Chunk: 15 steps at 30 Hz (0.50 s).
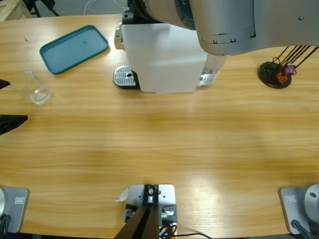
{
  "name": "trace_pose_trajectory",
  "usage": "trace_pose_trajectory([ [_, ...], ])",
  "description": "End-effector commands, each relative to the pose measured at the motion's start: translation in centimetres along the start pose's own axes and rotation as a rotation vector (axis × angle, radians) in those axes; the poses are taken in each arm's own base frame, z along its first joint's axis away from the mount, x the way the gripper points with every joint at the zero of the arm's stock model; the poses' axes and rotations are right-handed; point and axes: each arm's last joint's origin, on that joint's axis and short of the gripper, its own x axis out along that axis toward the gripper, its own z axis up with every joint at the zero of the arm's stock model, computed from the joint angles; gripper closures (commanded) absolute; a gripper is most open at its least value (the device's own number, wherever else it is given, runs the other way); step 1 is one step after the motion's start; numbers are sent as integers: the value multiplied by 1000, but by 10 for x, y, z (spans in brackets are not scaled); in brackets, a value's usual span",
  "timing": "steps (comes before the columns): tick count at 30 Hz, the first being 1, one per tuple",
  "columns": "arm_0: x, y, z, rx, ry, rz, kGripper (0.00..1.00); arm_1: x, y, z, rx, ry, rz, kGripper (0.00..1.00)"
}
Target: Pour coffee
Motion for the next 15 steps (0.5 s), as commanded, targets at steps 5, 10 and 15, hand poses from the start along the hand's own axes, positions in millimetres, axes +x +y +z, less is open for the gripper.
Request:
trace_pose_trajectory([
  [5,3,1,-4,-5,24,6,36,56,-49,-90,-207,303,-216,1000],
  [10,1,1,-3,-5,17,10,36,59,-55,-88,-213,324,-225,1000],
  [15,2,1,0,-5,12,13,36,61,-59,-94,-224,363,-239,1000],
])
